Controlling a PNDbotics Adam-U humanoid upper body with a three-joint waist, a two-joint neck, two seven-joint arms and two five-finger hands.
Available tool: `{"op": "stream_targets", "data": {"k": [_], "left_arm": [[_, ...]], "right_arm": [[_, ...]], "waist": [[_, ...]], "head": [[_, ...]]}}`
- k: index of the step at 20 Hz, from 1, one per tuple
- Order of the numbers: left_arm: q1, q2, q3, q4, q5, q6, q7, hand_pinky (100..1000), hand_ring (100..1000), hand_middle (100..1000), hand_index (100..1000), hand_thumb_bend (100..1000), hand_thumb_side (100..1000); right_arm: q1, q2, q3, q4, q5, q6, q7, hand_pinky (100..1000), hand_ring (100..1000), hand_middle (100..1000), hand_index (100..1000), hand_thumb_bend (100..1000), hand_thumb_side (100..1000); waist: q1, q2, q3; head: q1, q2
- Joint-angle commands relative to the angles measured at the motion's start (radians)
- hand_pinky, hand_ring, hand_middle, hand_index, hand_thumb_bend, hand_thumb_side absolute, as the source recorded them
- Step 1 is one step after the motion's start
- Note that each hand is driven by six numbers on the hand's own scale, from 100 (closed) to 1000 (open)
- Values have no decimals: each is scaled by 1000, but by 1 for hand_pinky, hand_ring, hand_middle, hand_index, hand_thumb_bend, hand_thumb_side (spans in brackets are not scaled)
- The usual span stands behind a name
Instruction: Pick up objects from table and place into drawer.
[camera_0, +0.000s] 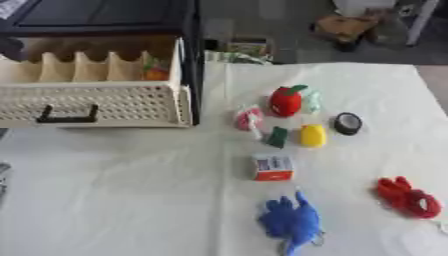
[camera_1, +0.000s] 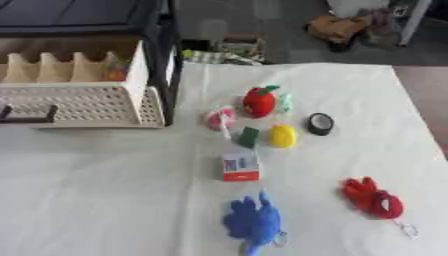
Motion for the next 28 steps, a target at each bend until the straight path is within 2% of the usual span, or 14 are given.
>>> {"op": "stream_targets", "data": {"k": [1, 7, 15, 18, 23, 28], "left_arm": [[-2, 4, 1, -9, -5, 11, -5, 587, 389, 518, 906, 100, 518], [4, -6, -7, -9, -4, 26, -15, 587, 385, 518, 895, 100, 505], [12, -16, -15, -9, -2, 39, -30, 585, 380, 518, 886, 100, 503], [14, -20, -15, -9, -4, 34, -29, 584, 381, 517, 883, 100, 509], [17, -26, -19, -9, -3, 31, -30, 583, 378, 515, 860, 100, 504], [22, -34, -20, -9, -3, 33, -31, 584, 376, 514, 850, 100, 499]], "right_arm": [[2, -108, 24, -16, 2, -17, 98, 842, 714, 791, 870, 168, 884], [2, -184, 100, -16, 3, -76, 241, 849, 755, 805, 880, 271, 894], [-27, -218, 194, -16, 22, -117, 304, 854, 778, 776, 865, 397, 893], [-41, -224, 229, -16, 22, -118, 309, 854, 783, 764, 856, 420, 879], [-68, -219, 283, -16, 8, -88, 342, 867, 788, 742, 856, 457, 850], [-112, -194, 321, -16, -13, -78, 384, 875, 789, 736, 932, 469, 835]], "waist": [[-3, -23, 0], [-8, -30, 4], [-20, -40, 12], [-23, -41, 15], [-25, -43, 19], [-24, -43, 21]], "head": [[3, 7], [-2, 25], [-14, 15], [-19, 15], [-24, 11], [-29, 7]]}}
